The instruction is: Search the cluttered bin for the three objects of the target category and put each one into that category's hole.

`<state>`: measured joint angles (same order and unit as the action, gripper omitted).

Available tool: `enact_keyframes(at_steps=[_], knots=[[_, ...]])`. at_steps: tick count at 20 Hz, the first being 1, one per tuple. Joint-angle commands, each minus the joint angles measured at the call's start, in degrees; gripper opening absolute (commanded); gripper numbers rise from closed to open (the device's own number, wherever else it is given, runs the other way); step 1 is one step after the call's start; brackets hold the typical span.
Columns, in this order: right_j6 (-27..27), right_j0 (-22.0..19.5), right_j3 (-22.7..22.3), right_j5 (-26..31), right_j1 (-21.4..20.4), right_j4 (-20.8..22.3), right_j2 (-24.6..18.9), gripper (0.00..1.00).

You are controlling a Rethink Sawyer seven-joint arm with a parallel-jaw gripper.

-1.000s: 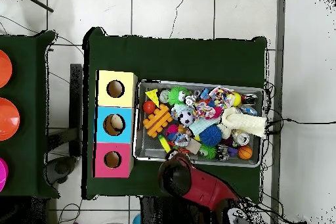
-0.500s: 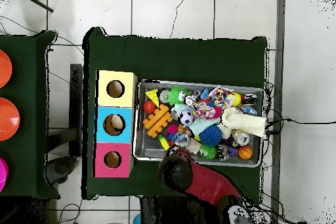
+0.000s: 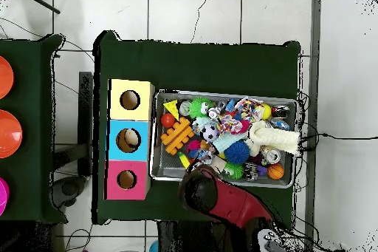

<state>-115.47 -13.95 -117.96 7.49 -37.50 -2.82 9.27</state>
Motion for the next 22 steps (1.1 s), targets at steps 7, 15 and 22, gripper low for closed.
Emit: enact_keyframes(at_steps=[7,15,22], knots=[[-5.5,-0.1,6.5,1.7,2.4,-0.4,-3.2,1.0],[-5.3,-0.9,7.3,-0.6,4.6,0.0,-4.0,1.0],[-5.3,-1.3,7.9,-2.0,5.9,0.3,-4.5,1.0]])
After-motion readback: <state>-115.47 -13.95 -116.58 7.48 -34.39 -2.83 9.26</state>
